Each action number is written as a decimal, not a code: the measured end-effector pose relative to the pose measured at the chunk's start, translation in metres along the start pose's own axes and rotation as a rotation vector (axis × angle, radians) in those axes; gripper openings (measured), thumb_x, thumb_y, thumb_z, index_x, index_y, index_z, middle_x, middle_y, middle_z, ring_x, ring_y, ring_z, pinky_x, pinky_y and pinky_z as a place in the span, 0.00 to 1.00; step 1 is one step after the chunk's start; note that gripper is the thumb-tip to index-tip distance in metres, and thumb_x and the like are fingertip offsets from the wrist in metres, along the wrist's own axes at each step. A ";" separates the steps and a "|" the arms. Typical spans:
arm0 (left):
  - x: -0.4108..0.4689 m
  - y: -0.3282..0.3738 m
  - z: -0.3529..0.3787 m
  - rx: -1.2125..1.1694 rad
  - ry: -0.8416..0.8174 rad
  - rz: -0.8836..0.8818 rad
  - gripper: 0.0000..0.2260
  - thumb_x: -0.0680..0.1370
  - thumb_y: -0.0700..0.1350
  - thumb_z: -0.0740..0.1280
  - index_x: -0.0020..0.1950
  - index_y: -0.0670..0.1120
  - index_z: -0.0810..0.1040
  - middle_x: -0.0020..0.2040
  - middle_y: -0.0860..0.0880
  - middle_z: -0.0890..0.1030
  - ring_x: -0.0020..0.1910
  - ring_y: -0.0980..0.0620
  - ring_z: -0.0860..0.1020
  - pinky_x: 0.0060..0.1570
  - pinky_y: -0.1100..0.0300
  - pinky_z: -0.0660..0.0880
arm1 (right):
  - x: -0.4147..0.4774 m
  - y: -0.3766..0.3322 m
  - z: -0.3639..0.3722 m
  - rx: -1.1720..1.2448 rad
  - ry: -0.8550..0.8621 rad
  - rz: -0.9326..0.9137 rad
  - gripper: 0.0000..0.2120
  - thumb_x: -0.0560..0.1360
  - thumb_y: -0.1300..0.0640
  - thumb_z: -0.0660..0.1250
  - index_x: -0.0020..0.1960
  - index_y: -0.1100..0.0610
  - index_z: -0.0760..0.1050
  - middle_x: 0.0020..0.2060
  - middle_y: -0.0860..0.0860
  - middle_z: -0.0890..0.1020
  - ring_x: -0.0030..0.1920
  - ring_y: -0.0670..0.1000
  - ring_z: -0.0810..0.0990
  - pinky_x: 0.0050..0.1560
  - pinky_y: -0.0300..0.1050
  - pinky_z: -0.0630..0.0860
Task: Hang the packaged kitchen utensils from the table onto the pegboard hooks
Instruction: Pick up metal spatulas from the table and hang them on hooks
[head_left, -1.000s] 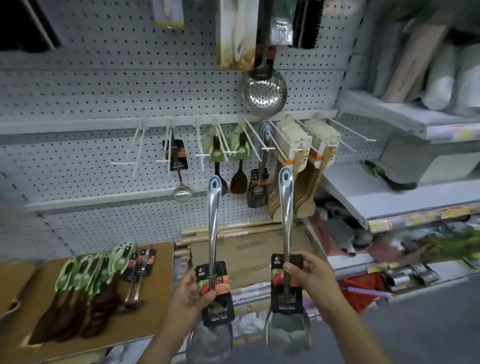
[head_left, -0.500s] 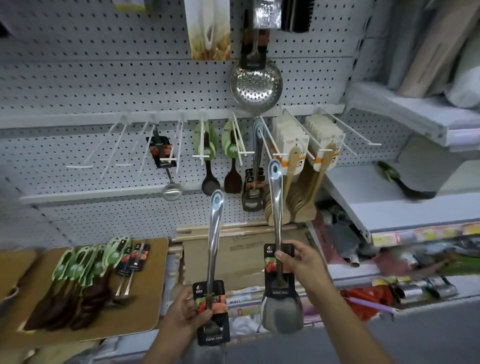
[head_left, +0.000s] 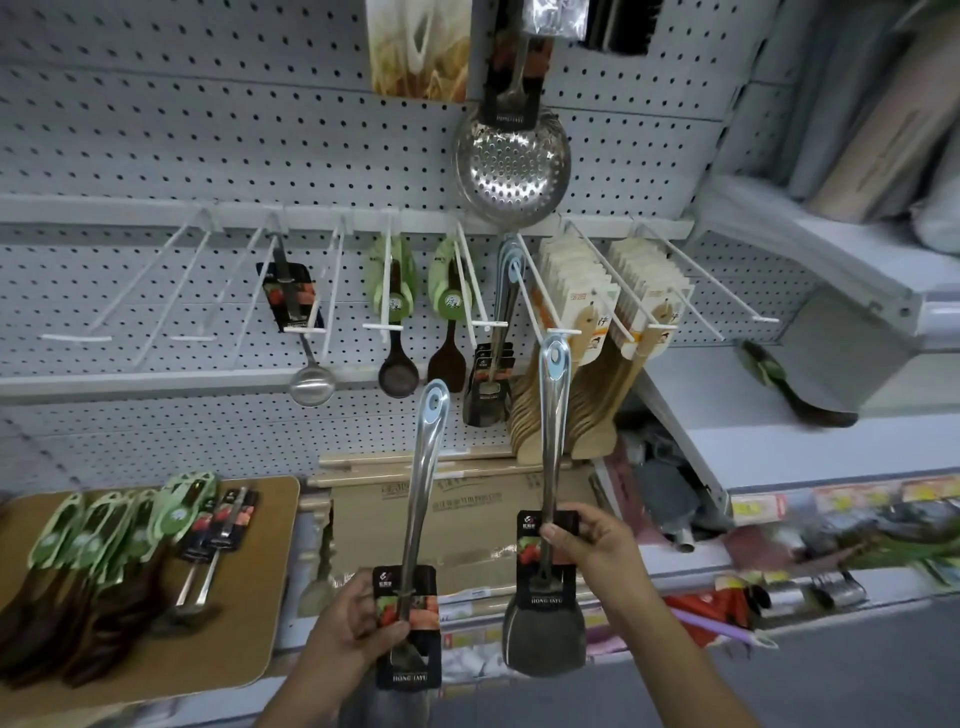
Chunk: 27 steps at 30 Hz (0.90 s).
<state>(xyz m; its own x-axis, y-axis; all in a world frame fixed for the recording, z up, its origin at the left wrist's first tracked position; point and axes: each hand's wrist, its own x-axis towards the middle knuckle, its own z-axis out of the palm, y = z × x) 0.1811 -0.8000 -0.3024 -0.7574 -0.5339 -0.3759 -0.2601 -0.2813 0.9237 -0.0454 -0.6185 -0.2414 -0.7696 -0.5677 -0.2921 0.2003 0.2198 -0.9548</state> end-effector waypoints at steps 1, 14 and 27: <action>-0.001 0.004 0.002 -0.010 -0.011 -0.005 0.35 0.58 0.43 0.84 0.60 0.42 0.73 0.47 0.39 0.85 0.49 0.41 0.84 0.53 0.49 0.80 | 0.002 0.001 0.001 -0.003 -0.005 -0.003 0.06 0.75 0.67 0.71 0.51 0.63 0.81 0.43 0.57 0.87 0.42 0.53 0.86 0.39 0.39 0.81; -0.003 0.024 0.051 -0.084 0.123 0.017 0.22 0.70 0.29 0.72 0.60 0.42 0.71 0.49 0.39 0.85 0.50 0.41 0.84 0.42 0.58 0.81 | 0.007 -0.002 -0.021 0.003 -0.167 0.013 0.06 0.75 0.67 0.71 0.52 0.62 0.81 0.43 0.56 0.87 0.40 0.51 0.86 0.37 0.36 0.79; -0.004 0.037 0.066 -0.135 0.203 0.071 0.21 0.71 0.29 0.71 0.61 0.42 0.72 0.50 0.40 0.85 0.49 0.43 0.84 0.41 0.57 0.82 | 0.009 -0.008 -0.024 0.028 -0.204 -0.027 0.06 0.75 0.67 0.71 0.52 0.60 0.81 0.44 0.56 0.87 0.45 0.55 0.87 0.40 0.39 0.81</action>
<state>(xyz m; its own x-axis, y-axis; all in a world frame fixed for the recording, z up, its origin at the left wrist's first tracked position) 0.1352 -0.7557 -0.2618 -0.6314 -0.7018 -0.3300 -0.1179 -0.3338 0.9352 -0.0686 -0.6065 -0.2355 -0.6368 -0.7225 -0.2691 0.2000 0.1823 -0.9627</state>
